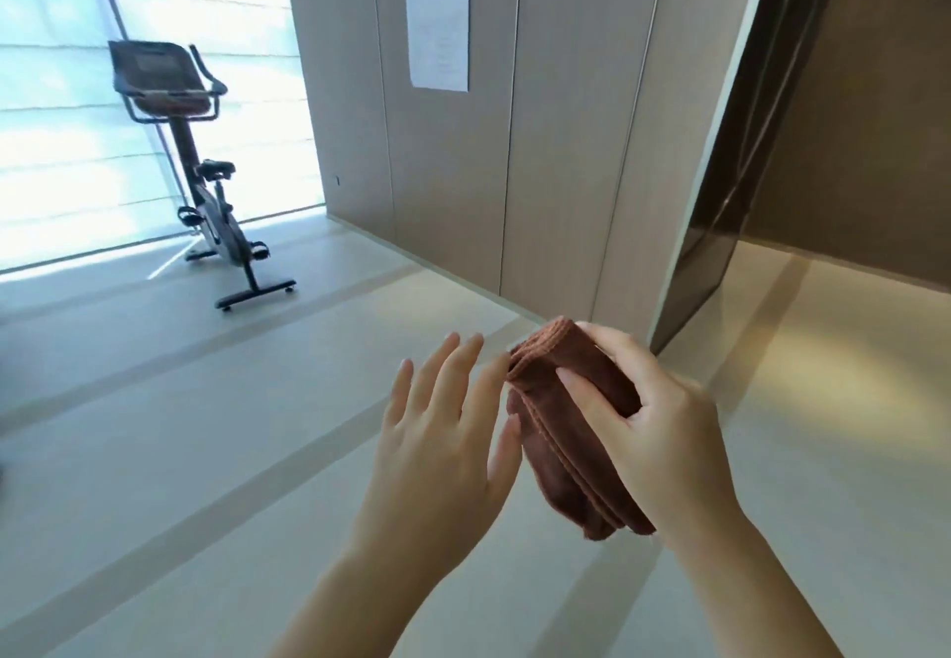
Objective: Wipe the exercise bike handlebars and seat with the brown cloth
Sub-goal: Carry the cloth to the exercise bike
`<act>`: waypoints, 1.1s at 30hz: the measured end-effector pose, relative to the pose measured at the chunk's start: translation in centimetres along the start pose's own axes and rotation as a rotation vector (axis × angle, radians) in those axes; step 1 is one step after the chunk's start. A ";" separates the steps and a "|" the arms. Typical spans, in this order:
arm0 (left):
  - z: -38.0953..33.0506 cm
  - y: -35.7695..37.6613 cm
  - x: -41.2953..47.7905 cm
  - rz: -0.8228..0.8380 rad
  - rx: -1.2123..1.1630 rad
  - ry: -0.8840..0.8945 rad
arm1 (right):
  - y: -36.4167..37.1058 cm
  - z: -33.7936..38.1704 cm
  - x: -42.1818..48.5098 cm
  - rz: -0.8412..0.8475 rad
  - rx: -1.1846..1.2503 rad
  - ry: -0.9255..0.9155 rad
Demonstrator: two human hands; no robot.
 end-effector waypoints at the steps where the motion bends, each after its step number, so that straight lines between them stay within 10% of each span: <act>1: 2.0 0.4 1.0 -0.008 0.024 -0.031 | 2.0 0.0 1.5 0.017 0.028 -0.012; 14: 32.5 3.3 10.5 -0.061 0.199 -0.286 | 34.1 3.5 15.7 0.303 0.214 -0.044; 33: 69.6 15.5 31.3 -0.042 0.259 -0.291 | 70.9 0.6 41.1 0.274 0.267 0.055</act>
Point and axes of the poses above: each hand's wrist, its own x-axis towards the middle knuckle, its own y-axis out of the palm, z = x × y, the point moved 7 cm from there along x, towards the middle knuckle, and after that the axes turned 4 degrees about -z, right-handed, at the moved point
